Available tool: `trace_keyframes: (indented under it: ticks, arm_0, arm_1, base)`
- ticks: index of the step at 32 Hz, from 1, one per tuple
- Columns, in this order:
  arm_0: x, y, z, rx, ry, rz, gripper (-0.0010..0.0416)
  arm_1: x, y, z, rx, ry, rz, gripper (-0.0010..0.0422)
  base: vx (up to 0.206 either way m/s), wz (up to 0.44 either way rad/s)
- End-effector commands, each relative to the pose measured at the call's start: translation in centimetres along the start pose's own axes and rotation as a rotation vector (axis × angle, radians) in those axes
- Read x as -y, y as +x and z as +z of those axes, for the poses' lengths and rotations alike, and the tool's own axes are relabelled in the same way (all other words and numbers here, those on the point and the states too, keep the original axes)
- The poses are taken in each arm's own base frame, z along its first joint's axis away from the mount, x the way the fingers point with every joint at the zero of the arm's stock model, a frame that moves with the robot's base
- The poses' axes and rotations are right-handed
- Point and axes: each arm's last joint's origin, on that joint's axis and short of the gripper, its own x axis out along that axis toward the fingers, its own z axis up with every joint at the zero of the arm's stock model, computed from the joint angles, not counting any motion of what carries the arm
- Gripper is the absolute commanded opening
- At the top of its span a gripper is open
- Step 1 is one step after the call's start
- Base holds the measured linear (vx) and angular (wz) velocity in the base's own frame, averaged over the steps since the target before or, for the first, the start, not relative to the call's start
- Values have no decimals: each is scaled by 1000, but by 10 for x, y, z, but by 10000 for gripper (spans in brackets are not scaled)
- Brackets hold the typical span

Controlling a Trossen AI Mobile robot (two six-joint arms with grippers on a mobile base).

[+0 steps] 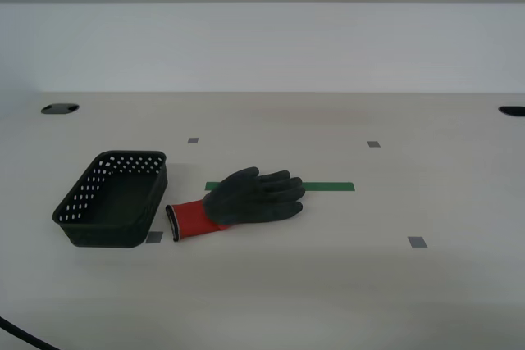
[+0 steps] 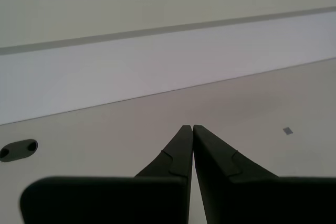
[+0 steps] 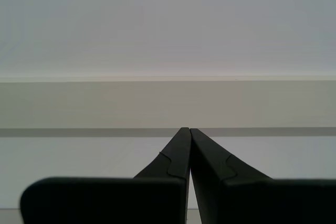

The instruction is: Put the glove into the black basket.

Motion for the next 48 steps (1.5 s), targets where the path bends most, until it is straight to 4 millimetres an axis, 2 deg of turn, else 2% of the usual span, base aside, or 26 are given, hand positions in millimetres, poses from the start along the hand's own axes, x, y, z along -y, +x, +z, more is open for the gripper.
trace_keyframes:
  ticks: [1,6,11,15,17,20,24,26,29,35,38,48]
  arm_0:
    - [0,0,1,4,0,0,1]
    - [0,0,1,2,0,0,0]
    - [0,0,1,4,0,0,1]
    - [0,0,1,3,0,0,1]
    - [0,0,1,3,0,0,1]
    - [0,0,1,3,0,0,1]
    - [0,0,1,3,0,0,0]
    - [0,0,1,3,0,0,1]
    - [0,0,1,5,0,0,1]
    - [0,0,0,0,0,0,1]
    - [0,0,0,-2,0,0,1]
    - [0,0,0,-3,0,0,1]
  arm_1:
    - [3,4,3,-66,26,-21,0]
    - [12,12,6,-184,66,-66,0]
    - [27,44,5,-318,118,-140,0]
    - [46,74,-5,-422,165,-207,0]
    - [60,95,-14,-515,203,-251,0]
    - [74,115,-24,-602,243,-291,0]
    - [100,155,-47,-723,309,-351,0]
    - [106,167,-55,-756,326,-366,0]
    - [119,195,-76,-833,364,-394,0]
    - [126,239,-113,-885,383,-407,0]
    - [126,261,-137,-921,381,-407,0]
    - [134,306,-190,-1023,387,-415,0]
  base:
    - [0,0]
    - [0,0]
    - [0,0]
    - [0,0]
    - [0,0]
    - [0,0]
    - [0,0]
    - [0,0]
    - [0,0]
    - [0,0]
    - [0,0]
    - [0,0]
